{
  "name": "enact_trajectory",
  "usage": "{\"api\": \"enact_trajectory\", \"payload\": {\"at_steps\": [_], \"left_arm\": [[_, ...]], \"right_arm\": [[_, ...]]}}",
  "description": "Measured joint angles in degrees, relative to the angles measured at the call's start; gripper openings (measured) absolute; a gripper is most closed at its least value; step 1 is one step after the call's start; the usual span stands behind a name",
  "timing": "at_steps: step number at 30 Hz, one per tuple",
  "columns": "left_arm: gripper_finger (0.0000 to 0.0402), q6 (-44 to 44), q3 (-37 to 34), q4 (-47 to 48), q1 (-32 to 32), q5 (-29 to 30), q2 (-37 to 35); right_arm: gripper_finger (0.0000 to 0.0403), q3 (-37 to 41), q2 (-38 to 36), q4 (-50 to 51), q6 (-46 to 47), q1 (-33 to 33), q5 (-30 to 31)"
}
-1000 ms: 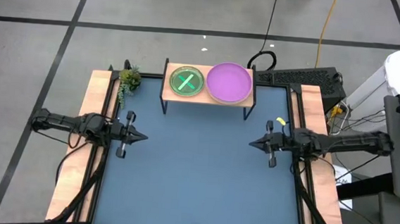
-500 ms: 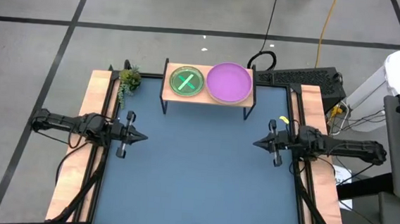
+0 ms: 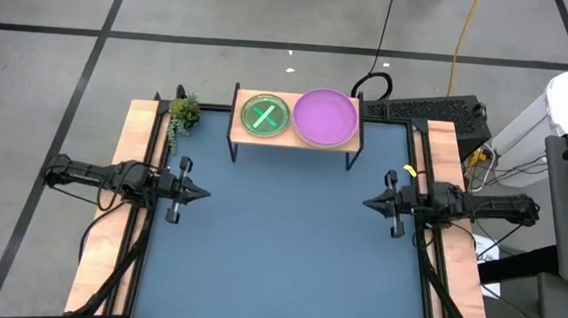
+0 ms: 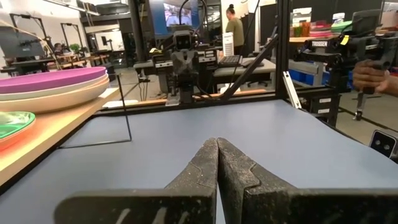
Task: Place and stack plates onto a shelf
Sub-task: Return to Home Position
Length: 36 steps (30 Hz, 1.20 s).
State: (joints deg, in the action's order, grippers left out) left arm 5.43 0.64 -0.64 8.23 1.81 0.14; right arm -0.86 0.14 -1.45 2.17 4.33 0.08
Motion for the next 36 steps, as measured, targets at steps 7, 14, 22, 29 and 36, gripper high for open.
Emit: {"api": "enact_trajectory", "payload": {"at_steps": [7, 14, 22, 29, 36], "left_arm": [[0.0001, -0.2, 0.0, 0.0, 0.0, 0.2, 0.0], [0.0001, 0.2, -0.1, -1.9, 0.0, 0.6, 0.0], [0.0001, 0.8, -0.1, -1.1, -0.2, -0.3, 0.0], [0.0001, -0.3, -0.1, -1.4, -1.1, -0.1, 0.0], [0.0001, 2.0, -0.1, -1.3, -1.5, -0.7, 0.0]], "right_arm": [[0.0000, 0.0, 0.0, -0.1, -0.8, 1.8, 1.4], [0.0000, 0.0, 0.0, -0.1, -0.5, 1.8, 1.4], [0.0000, 0.0, 0.0, -0.6, -1.2, 1.8, 1.4], [0.0000, 0.0, 0.0, -0.7, -1.3, 1.8, 1.4], [0.0000, 0.0, 0.0, -0.7, -1.3, 1.8, 1.4]]}}
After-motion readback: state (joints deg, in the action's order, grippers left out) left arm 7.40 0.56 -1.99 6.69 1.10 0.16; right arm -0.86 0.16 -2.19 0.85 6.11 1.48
